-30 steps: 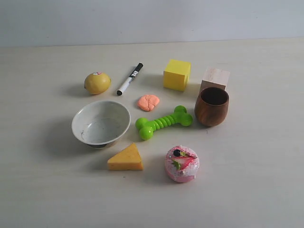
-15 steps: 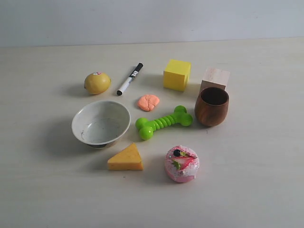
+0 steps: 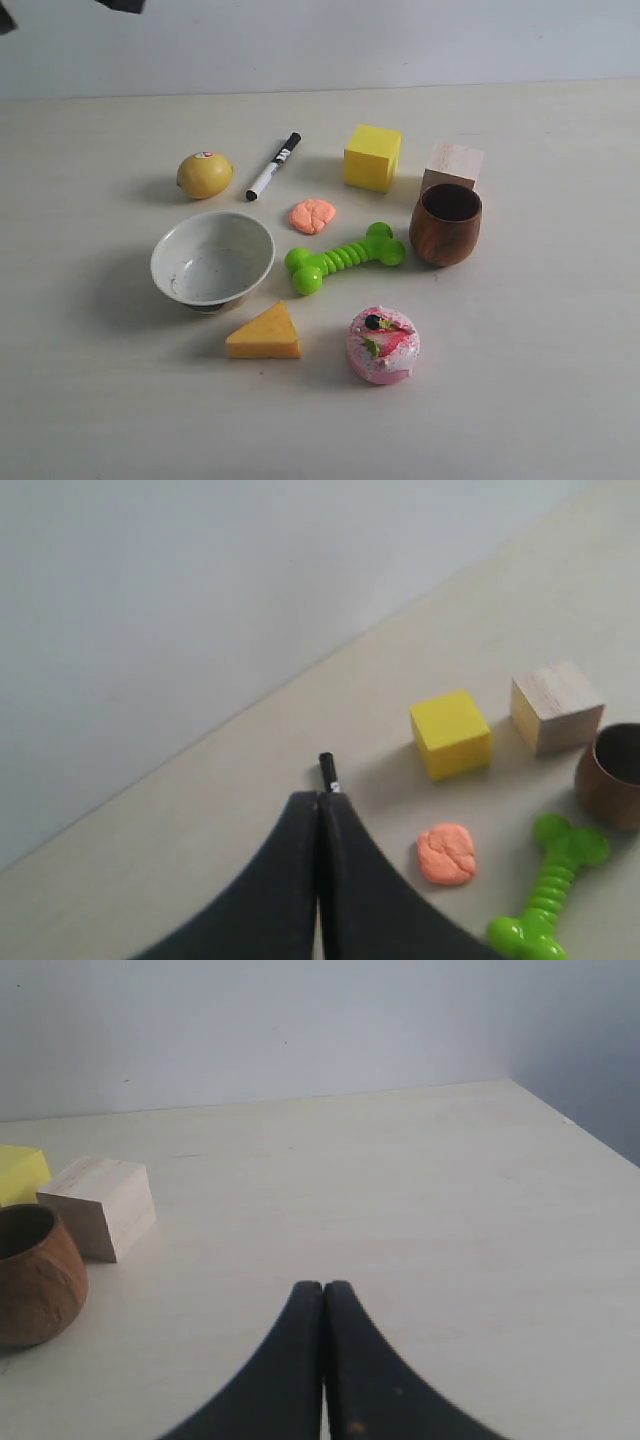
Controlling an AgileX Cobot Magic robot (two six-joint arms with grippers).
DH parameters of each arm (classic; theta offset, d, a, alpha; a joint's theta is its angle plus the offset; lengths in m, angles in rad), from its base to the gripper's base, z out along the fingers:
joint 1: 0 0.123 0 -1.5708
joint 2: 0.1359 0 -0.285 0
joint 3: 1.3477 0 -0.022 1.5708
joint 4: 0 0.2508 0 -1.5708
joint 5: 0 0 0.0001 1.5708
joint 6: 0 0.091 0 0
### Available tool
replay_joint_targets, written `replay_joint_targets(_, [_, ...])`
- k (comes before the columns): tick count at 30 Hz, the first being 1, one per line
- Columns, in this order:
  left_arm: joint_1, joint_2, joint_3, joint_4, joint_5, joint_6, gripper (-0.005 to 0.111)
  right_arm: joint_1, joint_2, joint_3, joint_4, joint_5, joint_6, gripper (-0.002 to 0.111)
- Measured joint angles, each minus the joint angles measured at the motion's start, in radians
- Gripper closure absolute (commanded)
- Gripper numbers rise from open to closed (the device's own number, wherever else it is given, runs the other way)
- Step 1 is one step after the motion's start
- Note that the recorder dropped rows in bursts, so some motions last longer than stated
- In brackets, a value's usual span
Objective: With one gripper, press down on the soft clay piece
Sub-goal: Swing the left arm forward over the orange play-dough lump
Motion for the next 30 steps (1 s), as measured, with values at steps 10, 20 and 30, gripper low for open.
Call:
replay_joint_targets(10, [-0.054, 0.199, -0.167, 0.0, 0.152, 0.012, 0.107, 0.0, 0.0, 0.0, 0.0, -0.002, 0.0, 0.108])
replay_joint_targets(20, [-0.054, 0.346, -0.259, -0.002, 0.256, 0.014, 0.107, 0.0, 0.0, 0.0, 0.0, -0.002, 0.0, 0.108])
replay_joint_targets(30, [-0.054, 0.514, -0.38, -0.008, 0.359, 0.014, 0.107, 0.0, 0.0, 0.0, 0.0, -0.002, 0.0, 0.108])
